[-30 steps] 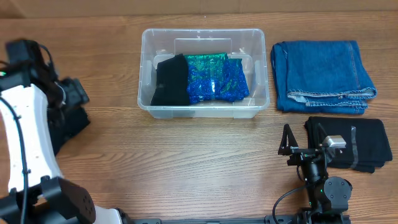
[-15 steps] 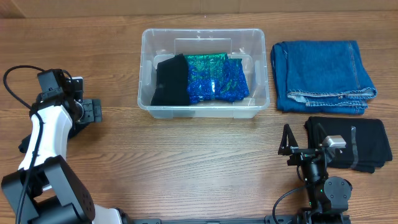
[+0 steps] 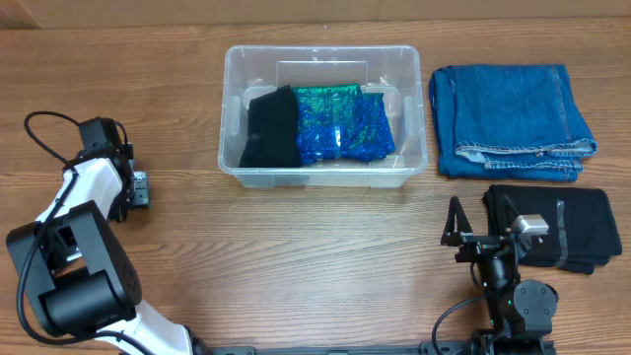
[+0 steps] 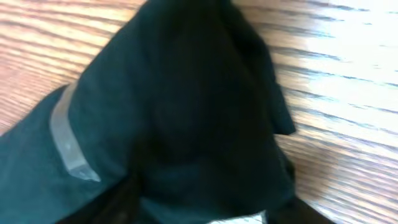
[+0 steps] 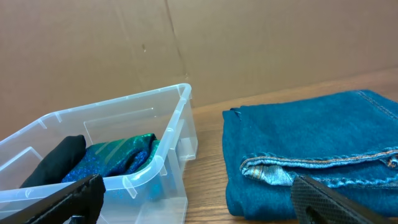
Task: Pack container
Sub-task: 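Grasp the second black cloth on the left with the left gripper, then lift the second black cloth and lay it into the bin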
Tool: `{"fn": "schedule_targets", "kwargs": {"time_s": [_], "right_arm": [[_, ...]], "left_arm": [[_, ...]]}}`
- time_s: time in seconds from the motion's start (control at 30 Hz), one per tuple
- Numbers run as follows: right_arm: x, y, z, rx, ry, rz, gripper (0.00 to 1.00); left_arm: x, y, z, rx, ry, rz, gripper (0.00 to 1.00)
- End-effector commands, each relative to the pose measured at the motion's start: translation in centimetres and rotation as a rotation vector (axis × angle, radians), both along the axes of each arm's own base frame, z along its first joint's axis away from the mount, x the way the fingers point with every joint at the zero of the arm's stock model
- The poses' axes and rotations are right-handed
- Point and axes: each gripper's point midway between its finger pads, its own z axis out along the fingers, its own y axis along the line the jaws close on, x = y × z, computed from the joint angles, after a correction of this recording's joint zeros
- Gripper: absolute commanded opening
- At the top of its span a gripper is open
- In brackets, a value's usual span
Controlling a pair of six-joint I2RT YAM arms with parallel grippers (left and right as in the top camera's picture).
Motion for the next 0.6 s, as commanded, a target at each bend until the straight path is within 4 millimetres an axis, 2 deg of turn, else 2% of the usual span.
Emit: {"fn": "schedule_targets", "kwargs": {"time_s": [0.0, 0.03, 0.1, 0.2, 0.23, 0.3, 0.33, 0.4, 0.43, 0.47, 0.5, 0.57], "right_arm": [[0.0, 0.0, -0.2, 0.003, -0.002, -0.002, 1.00], [0.0, 0.0, -0.2, 0.003, -0.002, -0.002, 1.00], [0.0, 0.0, -0.2, 0.003, -0.002, -0.002, 1.00], [0.0, 0.0, -0.2, 0.003, -0.002, -0.002, 1.00], [0.0, 0.0, -0.2, 0.003, -0.002, -0.002, 1.00], [0.0, 0.0, -0.2, 0.003, -0.002, -0.002, 1.00], [0.0, 0.0, -0.2, 0.003, -0.002, -0.002, 1.00], [0.0, 0.0, -0.2, 0.003, -0.002, -0.002, 1.00], [0.0, 0.0, -0.2, 0.003, -0.002, -0.002, 1.00], [0.0, 0.0, -0.2, 0.003, -0.002, -0.002, 1.00], [0.0, 0.0, -0.2, 0.003, -0.002, -0.002, 1.00], [0.0, 0.0, -0.2, 0.003, -0.002, -0.002, 1.00]], "left_arm": [[-0.6, 0.9, -1.3, 0.024, 0.017, 0.060, 0.30], [-0.1, 1.1, -1.1, 0.026, -0.029, 0.108, 0.25], [0.8, 0.9, -0.9, -0.004, -0.095, 0.186, 0.07], [2.0, -0.2, 0.0, -0.095, -0.122, 0.193, 0.04], [2.5, -0.5, 0.8, -0.124, -0.126, 0.205, 0.04], [4.4, -1.2, 3.9, -0.201, -0.154, 0.199, 0.04], [5.6, -1.7, 6.1, -0.247, -0.181, 0.186, 0.04], [8.8, -3.8, 13.0, -0.398, -0.285, 0.122, 0.04], [9.6, -4.6, 15.7, -0.442, -0.325, 0.097, 0.04], [10.0, -5.4, 17.7, -0.475, -0.351, 0.073, 0.04], [10.6, -7.2, 21.0, -0.532, -0.392, 0.003, 0.04], [10.7, -9.9, 25.2, -0.568, -0.428, -0.071, 0.04]]}}
